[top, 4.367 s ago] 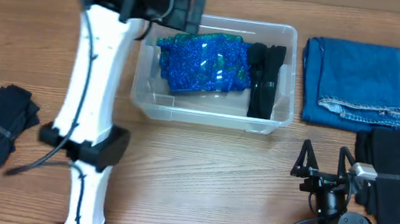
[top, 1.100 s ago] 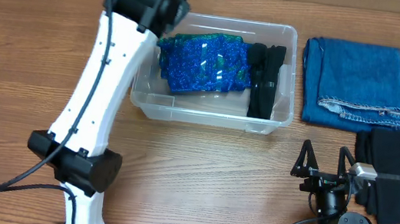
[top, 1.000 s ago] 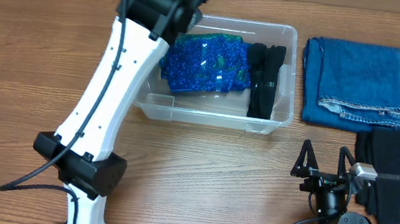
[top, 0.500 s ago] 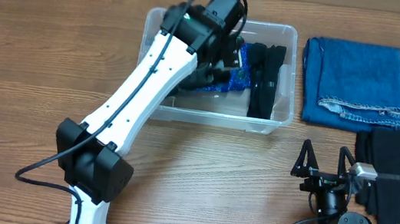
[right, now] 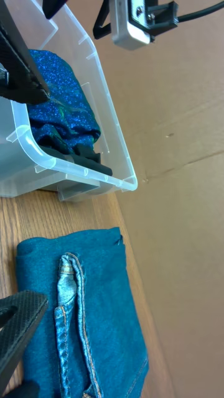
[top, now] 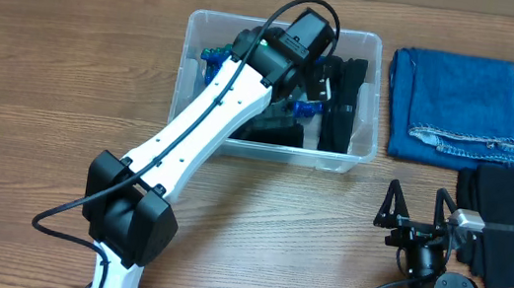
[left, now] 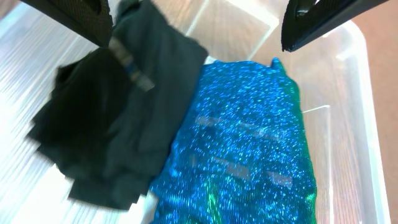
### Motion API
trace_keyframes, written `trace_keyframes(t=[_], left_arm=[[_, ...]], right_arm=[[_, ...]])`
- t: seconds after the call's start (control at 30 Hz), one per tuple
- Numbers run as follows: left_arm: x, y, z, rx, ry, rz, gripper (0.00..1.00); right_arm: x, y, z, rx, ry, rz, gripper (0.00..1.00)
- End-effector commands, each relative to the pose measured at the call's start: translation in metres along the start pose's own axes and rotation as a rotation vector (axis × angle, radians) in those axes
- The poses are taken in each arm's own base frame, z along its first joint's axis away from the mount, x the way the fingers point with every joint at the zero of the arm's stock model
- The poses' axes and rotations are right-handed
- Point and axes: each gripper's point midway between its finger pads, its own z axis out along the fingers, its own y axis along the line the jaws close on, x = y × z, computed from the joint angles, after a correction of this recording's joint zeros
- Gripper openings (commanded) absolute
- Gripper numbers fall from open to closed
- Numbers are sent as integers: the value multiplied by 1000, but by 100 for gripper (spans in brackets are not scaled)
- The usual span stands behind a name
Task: Pack container
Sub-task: 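Lay the black garment into the container's front, release, withdraw left arm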
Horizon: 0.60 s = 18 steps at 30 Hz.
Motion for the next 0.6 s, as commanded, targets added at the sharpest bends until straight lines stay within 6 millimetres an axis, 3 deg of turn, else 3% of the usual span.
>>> trace_keyframes(t=[0.0,0.07,0.1,0.23,0.33,0.43,0.57], left_arm=[[-6,-11,0,81,-33,-351,84],[-6,-28,-1,202,-35,-513,75],[-3,-41,-1,303,-15,-648,56],[11,-55,12,342,99,-953,16],[22,-72,34,353,175,-1045,4],[33,-90,58,357,231,-1107,4],[33,-97,87,356,203,-1170,4]], right_arm=[[2,0,0,-6,-2,-3,100],[2,0,0,-6,-2,-3,100],[2,0,0,-6,-2,-3,100],[2,0,0,-6,-2,-3,100],[2,0,0,-6,-2,-3,100],[2,0,0,-6,-2,-3,100],[2,0,0,-6,-2,-3,100]])
